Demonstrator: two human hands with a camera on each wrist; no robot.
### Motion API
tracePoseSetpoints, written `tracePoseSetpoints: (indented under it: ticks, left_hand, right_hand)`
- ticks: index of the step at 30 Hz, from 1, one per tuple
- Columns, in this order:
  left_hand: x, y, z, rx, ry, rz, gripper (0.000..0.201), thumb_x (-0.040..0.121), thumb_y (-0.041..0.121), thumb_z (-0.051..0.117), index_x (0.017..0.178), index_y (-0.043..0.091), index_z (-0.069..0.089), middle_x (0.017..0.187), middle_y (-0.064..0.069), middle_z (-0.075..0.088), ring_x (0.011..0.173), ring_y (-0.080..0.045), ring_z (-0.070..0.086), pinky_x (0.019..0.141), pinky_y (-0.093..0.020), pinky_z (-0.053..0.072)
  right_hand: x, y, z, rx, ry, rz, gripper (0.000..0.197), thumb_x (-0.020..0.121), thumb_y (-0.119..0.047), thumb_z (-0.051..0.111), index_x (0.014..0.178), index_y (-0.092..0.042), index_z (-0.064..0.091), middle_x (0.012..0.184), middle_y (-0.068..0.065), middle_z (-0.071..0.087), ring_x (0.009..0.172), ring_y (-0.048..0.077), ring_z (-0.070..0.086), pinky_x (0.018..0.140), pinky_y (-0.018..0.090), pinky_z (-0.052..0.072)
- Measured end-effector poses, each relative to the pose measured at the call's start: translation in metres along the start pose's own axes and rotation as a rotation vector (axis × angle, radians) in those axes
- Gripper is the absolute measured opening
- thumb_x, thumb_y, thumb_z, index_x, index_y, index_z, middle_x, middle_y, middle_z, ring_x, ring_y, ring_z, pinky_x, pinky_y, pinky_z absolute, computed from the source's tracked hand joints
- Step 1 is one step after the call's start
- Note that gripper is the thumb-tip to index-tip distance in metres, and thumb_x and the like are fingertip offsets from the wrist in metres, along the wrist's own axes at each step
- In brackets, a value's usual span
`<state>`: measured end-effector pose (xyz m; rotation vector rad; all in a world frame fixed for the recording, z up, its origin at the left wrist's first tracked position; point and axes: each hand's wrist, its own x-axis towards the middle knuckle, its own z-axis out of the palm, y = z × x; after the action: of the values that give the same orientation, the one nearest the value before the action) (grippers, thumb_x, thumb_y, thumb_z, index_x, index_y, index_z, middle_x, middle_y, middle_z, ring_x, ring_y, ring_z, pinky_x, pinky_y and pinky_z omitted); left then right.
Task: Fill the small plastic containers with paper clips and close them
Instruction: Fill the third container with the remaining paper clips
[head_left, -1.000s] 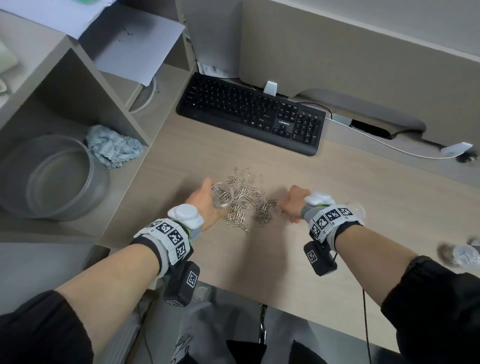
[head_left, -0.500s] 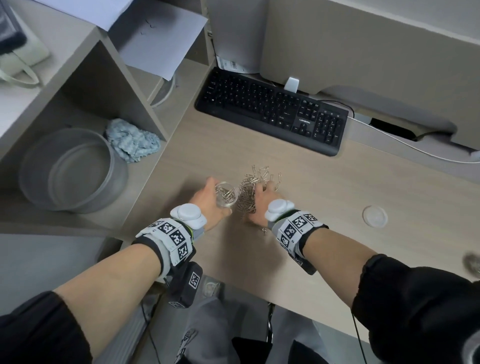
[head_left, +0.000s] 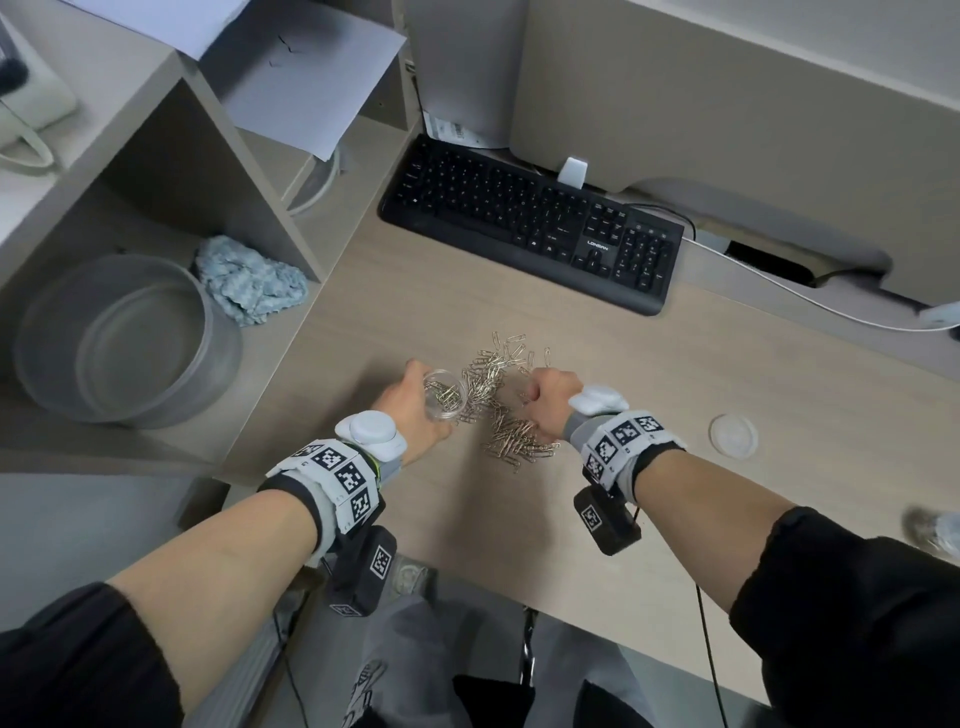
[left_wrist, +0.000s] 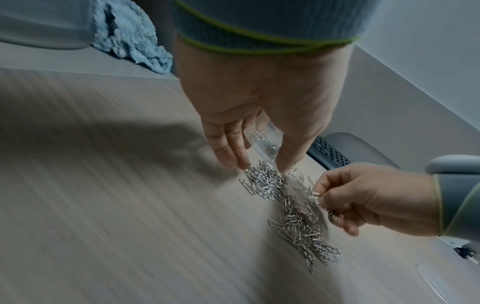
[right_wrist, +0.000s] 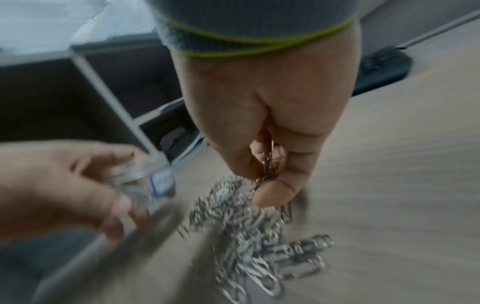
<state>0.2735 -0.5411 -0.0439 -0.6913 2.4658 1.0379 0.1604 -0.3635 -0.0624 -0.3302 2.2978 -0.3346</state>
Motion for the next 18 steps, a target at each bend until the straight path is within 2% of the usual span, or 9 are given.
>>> tracePoseSetpoints:
  ticks: [2,5,8,10,11,13,14,16,18]
  left_hand:
    - [0.001,0.006,0.005,0.012,-0.010,0.012,0.062,0.077,0.020,0.075,0.129,0.016,0.041,0.099,-0.002,0.064,0.085,-0.025,0.063,0.072,-0.035,0.053]
    - [0.003,0.012,0.012,0.043,-0.026,0.017,0.062,0.077,0.021,0.076,0.127,0.015,0.041,0.099,-0.003,0.061,0.084,-0.026,0.061,0.070,-0.034,0.051]
    - [0.004,0.022,0.020,0.044,-0.039,0.045,0.062,0.076,0.025,0.078,0.125,0.018,0.041,0.100,-0.001,0.061,0.083,-0.023,0.058,0.070,-0.029,0.044]
    - [0.004,0.031,0.024,0.035,-0.030,0.080,0.063,0.075,0.025,0.079,0.126,0.020,0.042,0.099,0.002,0.061,0.080,-0.019,0.056,0.069,-0.027,0.040]
    - [0.004,0.035,0.025,0.020,-0.031,0.102,0.063,0.074,0.024,0.080,0.125,0.021,0.042,0.099,0.003,0.062,0.078,-0.017,0.057,0.068,-0.027,0.040]
    - [0.005,0.043,0.026,-0.005,-0.041,0.135,0.067,0.073,0.028,0.081,0.127,0.018,0.041,0.106,0.004,0.063,0.082,-0.016,0.061,0.070,-0.029,0.045]
    - [0.005,0.046,0.026,-0.006,-0.041,0.142,0.070,0.072,0.031,0.081,0.128,0.017,0.041,0.111,0.002,0.063,0.087,-0.020,0.063,0.075,-0.032,0.048]
    - [0.006,0.050,0.024,0.002,-0.032,0.143,0.070,0.071,0.036,0.079,0.126,0.015,0.041,0.113,-0.002,0.063,0.090,-0.026,0.063,0.076,-0.036,0.051]
    - [0.006,0.053,0.023,0.016,-0.025,0.136,0.066,0.073,0.036,0.077,0.124,0.015,0.041,0.109,-0.006,0.065,0.086,-0.030,0.062,0.070,-0.035,0.049]
  right_hand:
    - [-0.005,0.006,-0.008,0.287,0.012,0.050,0.009,0.088,-0.001,0.061,0.093,-0.008,0.058,0.074,0.010,0.068,0.046,0.017,0.065,0.041,0.025,0.049]
    - [-0.014,0.001,-0.024,0.514,0.011,0.023,0.013,0.085,0.007,0.056,0.087,-0.006,0.060,0.065,0.012,0.065,0.046,0.022,0.064,0.044,0.031,0.056]
    - [-0.024,-0.010,-0.039,0.623,-0.003,-0.041,0.018,0.085,0.011,0.054,0.082,-0.006,0.056,0.063,0.012,0.058,0.041,0.019,0.060,0.039,0.027,0.052]
    - [-0.031,-0.016,-0.045,0.612,-0.009,-0.101,0.021,0.084,0.012,0.053,0.078,-0.008,0.056,0.060,0.010,0.056,0.039,0.018,0.058,0.040,0.029,0.052]
    - [-0.033,-0.020,-0.046,0.576,-0.010,-0.132,0.022,0.084,0.010,0.054,0.076,-0.010,0.056,0.059,0.007,0.055,0.041,0.019,0.058,0.045,0.034,0.054]
    - [-0.037,-0.025,-0.047,0.481,0.003,-0.184,0.022,0.085,0.007,0.055,0.075,-0.013,0.057,0.058,0.004,0.056,0.045,0.021,0.059,0.055,0.043,0.057]
    - [-0.038,-0.028,-0.047,0.428,0.018,-0.204,0.020,0.085,0.005,0.055,0.077,-0.014,0.058,0.060,0.004,0.058,0.046,0.022,0.060,0.058,0.044,0.057]
    - [-0.040,-0.033,-0.047,0.340,0.056,-0.241,0.016,0.085,0.002,0.056,0.084,-0.014,0.061,0.070,0.007,0.064,0.055,0.028,0.067,0.059,0.041,0.058]
    - [-0.041,-0.038,-0.048,0.284,0.076,-0.278,0.012,0.086,-0.003,0.059,0.092,-0.012,0.065,0.081,0.010,0.069,0.068,0.031,0.072,0.060,0.036,0.056]
